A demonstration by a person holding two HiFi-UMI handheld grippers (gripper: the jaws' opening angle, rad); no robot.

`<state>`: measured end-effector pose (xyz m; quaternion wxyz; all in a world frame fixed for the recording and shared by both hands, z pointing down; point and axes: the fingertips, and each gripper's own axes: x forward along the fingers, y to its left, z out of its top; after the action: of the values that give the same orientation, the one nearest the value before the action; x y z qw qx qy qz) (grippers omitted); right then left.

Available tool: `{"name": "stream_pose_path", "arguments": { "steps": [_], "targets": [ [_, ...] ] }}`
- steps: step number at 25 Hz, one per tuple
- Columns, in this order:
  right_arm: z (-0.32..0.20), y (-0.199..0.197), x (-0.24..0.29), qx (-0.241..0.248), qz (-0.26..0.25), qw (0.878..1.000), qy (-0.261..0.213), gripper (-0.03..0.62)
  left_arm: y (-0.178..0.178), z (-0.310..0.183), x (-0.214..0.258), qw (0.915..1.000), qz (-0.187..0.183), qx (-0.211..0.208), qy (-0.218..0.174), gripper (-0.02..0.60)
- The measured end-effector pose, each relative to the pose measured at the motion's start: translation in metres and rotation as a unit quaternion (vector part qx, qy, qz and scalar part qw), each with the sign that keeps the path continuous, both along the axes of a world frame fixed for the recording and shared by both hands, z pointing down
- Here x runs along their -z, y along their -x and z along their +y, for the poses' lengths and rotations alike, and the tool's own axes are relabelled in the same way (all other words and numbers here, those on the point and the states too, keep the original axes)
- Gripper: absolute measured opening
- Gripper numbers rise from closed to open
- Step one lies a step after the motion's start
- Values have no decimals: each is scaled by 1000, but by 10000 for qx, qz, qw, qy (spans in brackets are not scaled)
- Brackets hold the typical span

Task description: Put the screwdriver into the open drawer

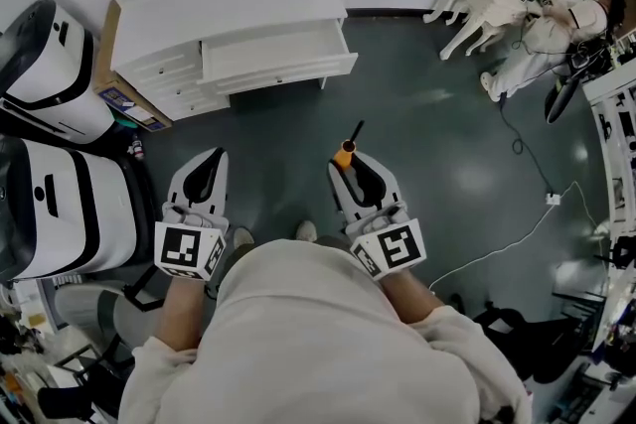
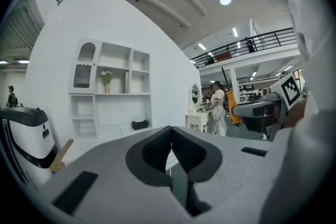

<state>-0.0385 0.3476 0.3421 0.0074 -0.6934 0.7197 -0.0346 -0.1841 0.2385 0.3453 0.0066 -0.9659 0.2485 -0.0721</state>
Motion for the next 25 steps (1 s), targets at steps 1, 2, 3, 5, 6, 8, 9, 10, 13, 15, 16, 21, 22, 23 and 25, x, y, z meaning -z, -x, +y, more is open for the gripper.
{"name": "stream_pose_path", "arguments": {
  "steps": [1, 2, 3, 5, 6, 8, 9, 10, 13, 15, 16, 21, 22, 23, 25],
  "targets": [
    [-1, -3, -1, 18, 1, 10000, -2, 120, -2, 0, -1, 10000, 2, 25, -5, 5],
    [-1, -5, -1, 42, 3, 10000, -2, 120, -4, 0, -1, 10000, 3, 52, -10, 5],
    [-2, -8, -1, 70, 5, 10000, 0, 120, -5, 1, -2, 10000, 1, 80, -14, 5],
    [-3, -13, -2, 135, 13, 9999, 11, 120, -9, 2, -2, 9999, -4, 139, -18, 5],
    [-4, -15, -2, 169, 19, 9999, 18, 120, -10, 3, -3, 9999, -7, 166, -15, 5],
    [-8, -19, -4, 224, 35, 9997, 32, 120, -13, 2, -6, 9998, -23, 204, -5, 5],
    [-10, -20, -5, 246, 37, 9997, 37, 120, -15, 2, -8, 9998, -35, 214, 6, 5],
    [-11, -21, -6, 263, 35, 9996, 40, 120, -16, 1, -10, 9997, -45, 220, 21, 5],
    [-16, -25, -8, 268, 22, 9996, 56, 120, -19, -1, -12, 9997, -60, 228, 41, 5],
    [-23, -28, -9, 254, 13, 9996, 73, 120, -22, -6, -12, 9997, -63, 215, 42, 5],
    [-27, -28, -10, 252, 11, 9997, 79, 120, -23, -10, -12, 9998, -65, 205, 45, 5],
    [-51, -30, -17, 231, 21, 9997, 124, 120, -29, -40, -16, 9999, -33, 145, 16, 5],
    [-57, -31, -17, 217, 18, 9997, 129, 120, -31, -47, -17, 9999, -30, 130, 22, 5],
    [-63, -33, -17, 201, 20, 9997, 128, 120, -34, -54, -18, 9999, -26, 116, 28, 5],
    [-76, -39, -16, 158, 27, 9998, 114, 120, -41, -69, -19, 10000, -15, 82, 41, 5]
  ]
}}
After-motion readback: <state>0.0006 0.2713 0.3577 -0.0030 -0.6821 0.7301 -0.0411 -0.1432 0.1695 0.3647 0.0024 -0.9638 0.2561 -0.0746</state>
